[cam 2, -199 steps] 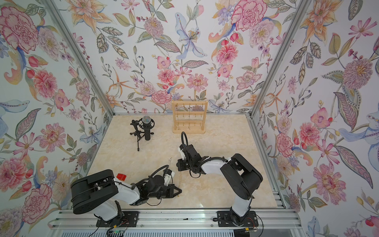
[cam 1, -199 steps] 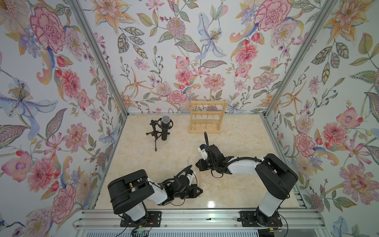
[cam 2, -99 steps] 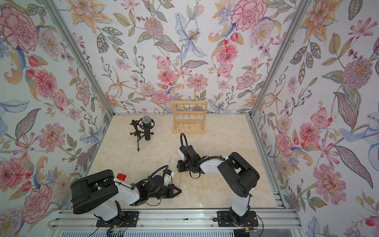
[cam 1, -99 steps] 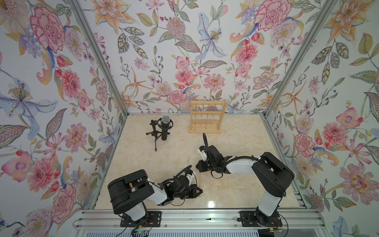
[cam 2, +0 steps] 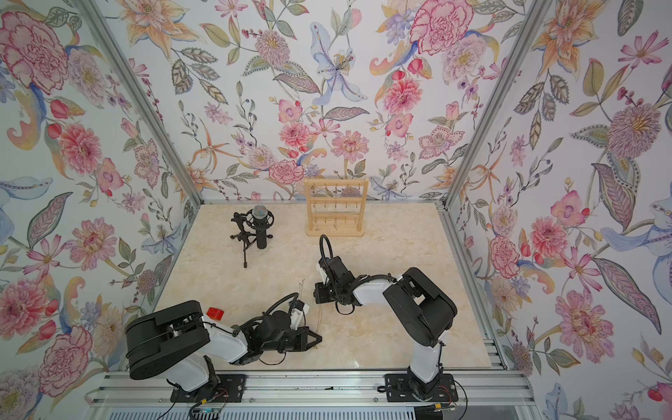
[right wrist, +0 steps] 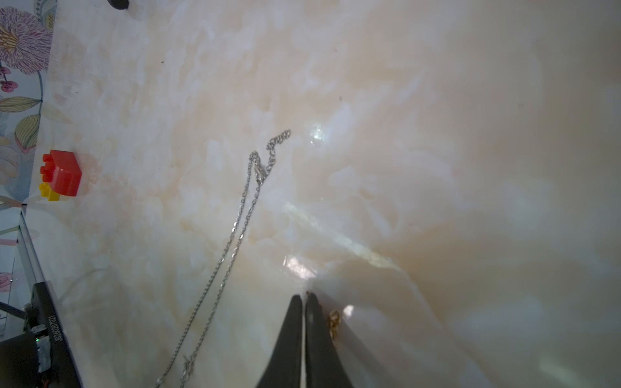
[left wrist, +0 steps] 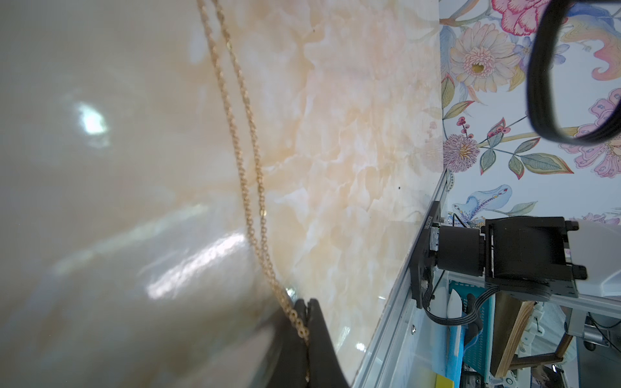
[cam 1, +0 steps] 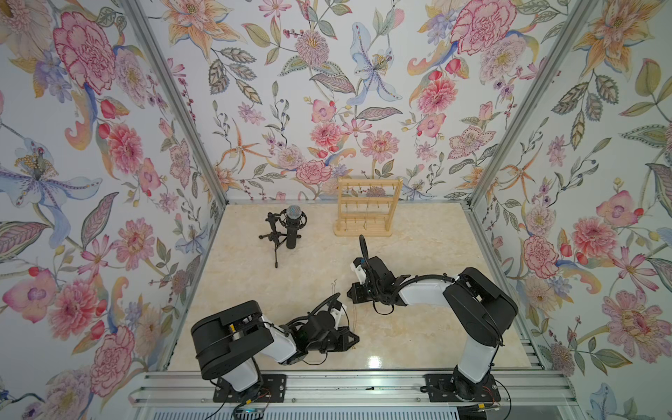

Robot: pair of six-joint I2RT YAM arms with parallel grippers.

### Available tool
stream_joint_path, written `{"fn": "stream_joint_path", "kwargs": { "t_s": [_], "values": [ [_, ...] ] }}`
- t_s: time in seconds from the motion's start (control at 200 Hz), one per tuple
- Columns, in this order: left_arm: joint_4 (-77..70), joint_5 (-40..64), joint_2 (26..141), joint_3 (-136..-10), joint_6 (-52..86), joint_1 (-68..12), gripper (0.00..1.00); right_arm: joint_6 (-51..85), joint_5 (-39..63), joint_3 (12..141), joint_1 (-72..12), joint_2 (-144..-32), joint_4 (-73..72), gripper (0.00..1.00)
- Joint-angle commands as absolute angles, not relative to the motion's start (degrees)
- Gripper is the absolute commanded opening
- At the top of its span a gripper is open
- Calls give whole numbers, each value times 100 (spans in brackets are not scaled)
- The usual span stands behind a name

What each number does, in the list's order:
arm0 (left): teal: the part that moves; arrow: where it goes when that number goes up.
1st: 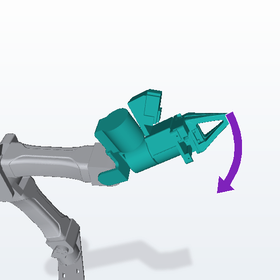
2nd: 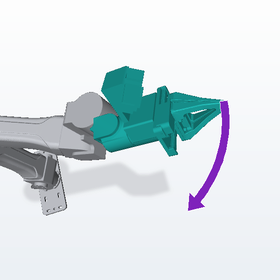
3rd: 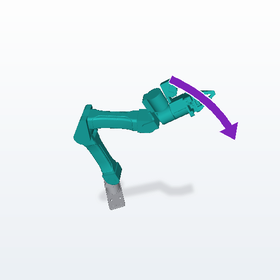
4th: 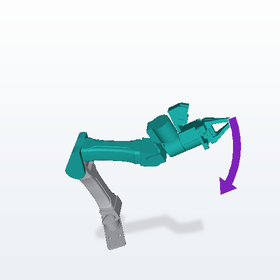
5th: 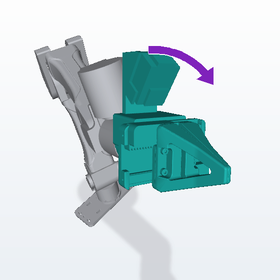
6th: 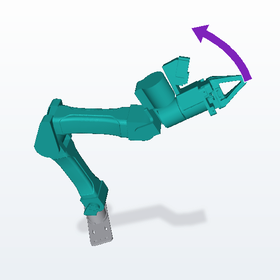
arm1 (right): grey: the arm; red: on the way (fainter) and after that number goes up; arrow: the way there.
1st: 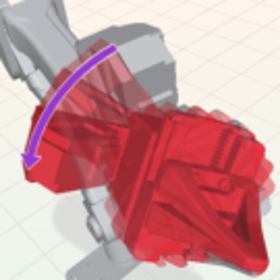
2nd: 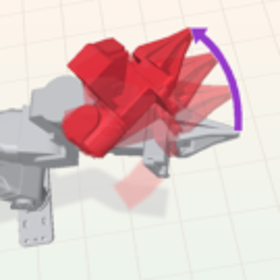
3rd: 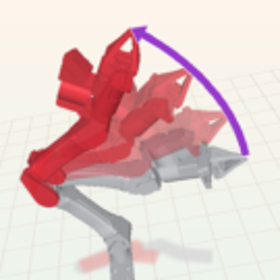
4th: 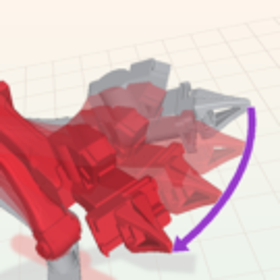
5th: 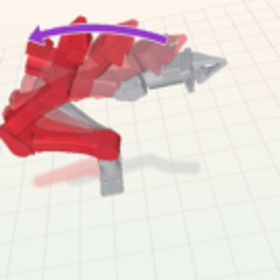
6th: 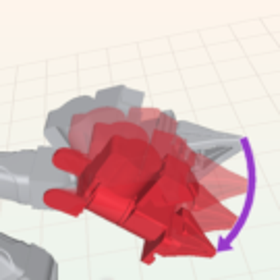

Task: Take the necklace off the jewelry display stand
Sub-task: Place the necklace at the center of the board.

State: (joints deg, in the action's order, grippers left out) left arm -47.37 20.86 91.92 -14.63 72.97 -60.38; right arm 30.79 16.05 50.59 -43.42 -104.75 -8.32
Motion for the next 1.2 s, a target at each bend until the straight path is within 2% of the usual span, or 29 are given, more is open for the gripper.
{"fn": "stream_joint_path", "kwargs": {
  "t_s": [0.0,0.62,0.766,0.831,1.196],
  "values": [
    [-4027,2047,9341,-1266,7374,-6100,0,3198,1547,5173,-4270,-10647,-598,9],
    [-3936,1991,9144,-1178,7370,-6095,0,3461,1209,5308,-3985,-10825,-419,11],
    [-3920,2004,9154,-1191,7352,-6097,0,3333,1174,5147,-4005,-10490,-677,12],
    [-3912,2008,9158,-1204,7341,-6100,0,3174,1224,5134,-4013,-10346,-661,15],
    [-3894,2014,9163,-1240,7313,-6108,0,2765,628,5632,-4437,-10331,490,18]
  ]
}}
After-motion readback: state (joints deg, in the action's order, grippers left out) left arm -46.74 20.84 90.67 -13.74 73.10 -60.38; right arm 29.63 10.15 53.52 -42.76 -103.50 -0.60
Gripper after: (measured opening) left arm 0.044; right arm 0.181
